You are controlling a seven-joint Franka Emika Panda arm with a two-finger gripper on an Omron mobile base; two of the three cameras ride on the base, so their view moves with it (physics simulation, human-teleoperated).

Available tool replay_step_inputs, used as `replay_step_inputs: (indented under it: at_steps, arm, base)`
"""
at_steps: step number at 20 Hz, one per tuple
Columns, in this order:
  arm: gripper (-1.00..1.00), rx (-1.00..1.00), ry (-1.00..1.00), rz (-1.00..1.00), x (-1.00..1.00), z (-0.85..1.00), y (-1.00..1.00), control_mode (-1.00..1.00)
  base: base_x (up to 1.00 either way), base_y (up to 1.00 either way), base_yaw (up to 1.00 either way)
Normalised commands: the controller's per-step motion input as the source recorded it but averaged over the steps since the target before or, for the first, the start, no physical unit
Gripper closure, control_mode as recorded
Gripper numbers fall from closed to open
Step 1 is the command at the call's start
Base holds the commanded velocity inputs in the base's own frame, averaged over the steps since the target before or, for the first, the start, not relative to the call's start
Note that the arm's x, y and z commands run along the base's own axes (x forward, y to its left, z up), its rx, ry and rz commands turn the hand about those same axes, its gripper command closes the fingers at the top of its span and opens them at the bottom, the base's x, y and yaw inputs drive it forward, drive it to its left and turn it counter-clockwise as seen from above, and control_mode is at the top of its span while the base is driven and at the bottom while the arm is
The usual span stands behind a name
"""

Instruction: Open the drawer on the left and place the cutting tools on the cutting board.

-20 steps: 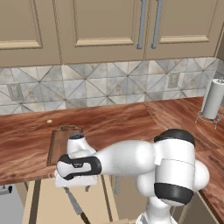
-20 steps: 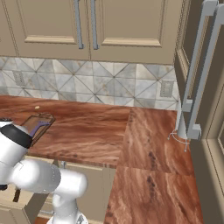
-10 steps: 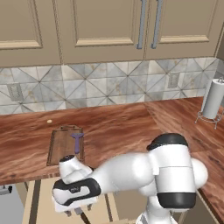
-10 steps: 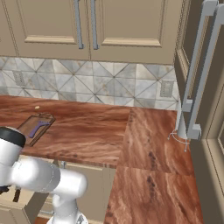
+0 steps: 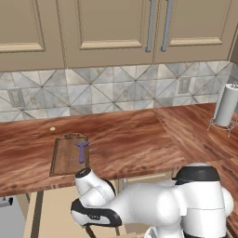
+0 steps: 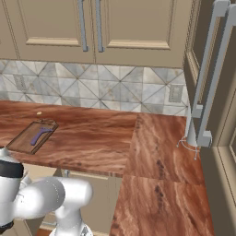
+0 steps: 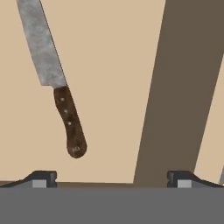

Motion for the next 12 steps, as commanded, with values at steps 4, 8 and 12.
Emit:
replay_step_inputs:
  at_steps: [4,8,12]
  arm:
    - [-1.00,0.00,-0.01,0.04,0.16,-0.15,-0.09,-1.00]
    - [-1.00,0.00,0.00,0.00,0.08,-0.15,0.00,-1.00]
    - [-1.00,0.00,0.00,0.00,0.16,-0.03,0.06,-1.00]
  base:
    - [0.00,0.00,0.00]
    - [0.00,0.00,0.00]
    - [0.00,0.00,0.00]
